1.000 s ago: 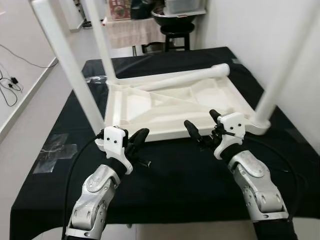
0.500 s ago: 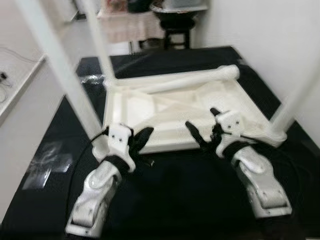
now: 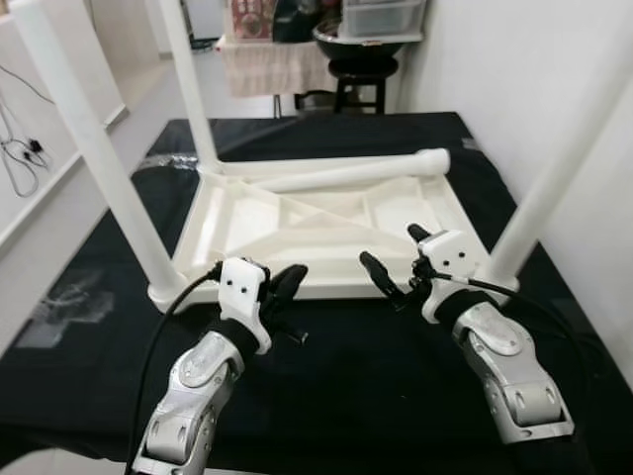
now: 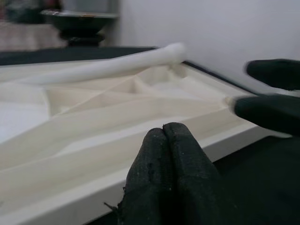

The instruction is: Building children table

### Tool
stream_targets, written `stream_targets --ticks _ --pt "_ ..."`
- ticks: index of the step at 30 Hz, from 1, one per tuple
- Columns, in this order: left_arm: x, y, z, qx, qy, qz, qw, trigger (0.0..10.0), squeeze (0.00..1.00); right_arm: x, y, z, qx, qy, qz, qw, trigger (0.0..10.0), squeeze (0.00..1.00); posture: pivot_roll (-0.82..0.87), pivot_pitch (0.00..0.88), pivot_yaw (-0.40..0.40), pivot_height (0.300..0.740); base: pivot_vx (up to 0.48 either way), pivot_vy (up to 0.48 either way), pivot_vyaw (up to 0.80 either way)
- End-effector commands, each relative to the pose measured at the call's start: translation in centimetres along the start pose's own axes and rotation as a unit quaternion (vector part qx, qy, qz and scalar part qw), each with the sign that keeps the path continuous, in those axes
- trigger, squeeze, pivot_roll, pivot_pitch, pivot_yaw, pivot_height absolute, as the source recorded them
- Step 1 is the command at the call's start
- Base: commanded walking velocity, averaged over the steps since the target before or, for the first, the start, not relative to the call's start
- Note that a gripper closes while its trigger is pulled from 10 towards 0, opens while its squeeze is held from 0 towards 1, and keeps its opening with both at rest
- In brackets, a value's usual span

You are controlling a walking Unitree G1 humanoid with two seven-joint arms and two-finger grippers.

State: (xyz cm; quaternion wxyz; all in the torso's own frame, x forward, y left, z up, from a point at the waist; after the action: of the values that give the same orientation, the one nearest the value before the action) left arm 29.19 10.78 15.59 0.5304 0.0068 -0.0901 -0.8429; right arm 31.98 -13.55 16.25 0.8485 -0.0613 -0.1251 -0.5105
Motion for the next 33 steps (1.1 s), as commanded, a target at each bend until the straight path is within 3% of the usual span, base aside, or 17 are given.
stream_targets --ticks 1,9,14,17,27,31,33 --pt "-0.1 -0.1 -0.1 -0.002 -0.001 0.003 1.0 10.0 0.0 -0.2 -0.1 -0.3 -0.01 0.0 0.006 1.0 10.0 0.0 -0.05 0.103 0.0 0.74 0.0 0.0 0.0" --pt "-0.2 -0.2 -0.4 -0.011 -0.006 0.008 1.0 10.0 0.0 -0.8 0.3 -0.1 -0.045 -0.045 0.069 0.996 10.0 0.0 -0.05 0.102 0.005 0.74 0.0 0.0 0.0" --pt "-0.3 -0.3 -1.2 -0.045 0.011 0.008 0.999 10.0 0.0 -0.6 1.0 0.9 -0.064 -0.08 0.095 0.99 10.0 0.0 -0.05 0.101 0.003 0.74 0.0 0.192 0.0" --pt "-0.4 -0.3 -1.1 -0.039 0.009 0.012 0.999 10.0 0.0 -0.6 1.3 1.1 -0.071 -0.087 0.109 0.988 10.0 0.0 -0.04 0.098 -0.001 0.74 0.0 0.48 0.0" --pt "-0.2 -0.4 -0.7 -0.03 0.011 0.022 0.999 10.0 0.0 -0.8 2.1 1.4 -0.107 -0.102 0.163 0.975 10.0 0.0 -0.04 0.094 -0.004 0.74 0.0 0.0 0.0" --pt "-0.1 -0.3 -1.1 -0.048 0.02 0.022 0.998 10.0 0.0 -0.6 2.6 1.6 -0.123 -0.121 0.189 0.967 10.0 0.0 -0.03 0.093 -0.002 0.74 0.0 0.0 0.0" --pt "0.6 -0.6 -1.5 -0.065 0.009 -0.006 0.998 10.0 0.0 0.5 3.2 1.1 -0.163 -0.137 0.203 0.956 10.0 0.0 -0.02 0.095 0.005 0.74 0.0 0.0 0.0"
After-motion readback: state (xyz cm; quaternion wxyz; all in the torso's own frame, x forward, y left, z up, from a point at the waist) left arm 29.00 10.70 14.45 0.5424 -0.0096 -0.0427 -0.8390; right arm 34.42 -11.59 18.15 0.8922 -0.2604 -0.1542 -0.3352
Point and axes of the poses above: a point about 5 cm out from each wrist's last joint towards the gripper, its own y axis pointing out of the wrist towards the gripper, its own z axis along the axis of the wrist's last joint, x = y × z, the point moved 2 cm from there along y, pointing out of the wrist towards the gripper, and after that the axes turned 3 degrees about -y, right-handed, at the moved point
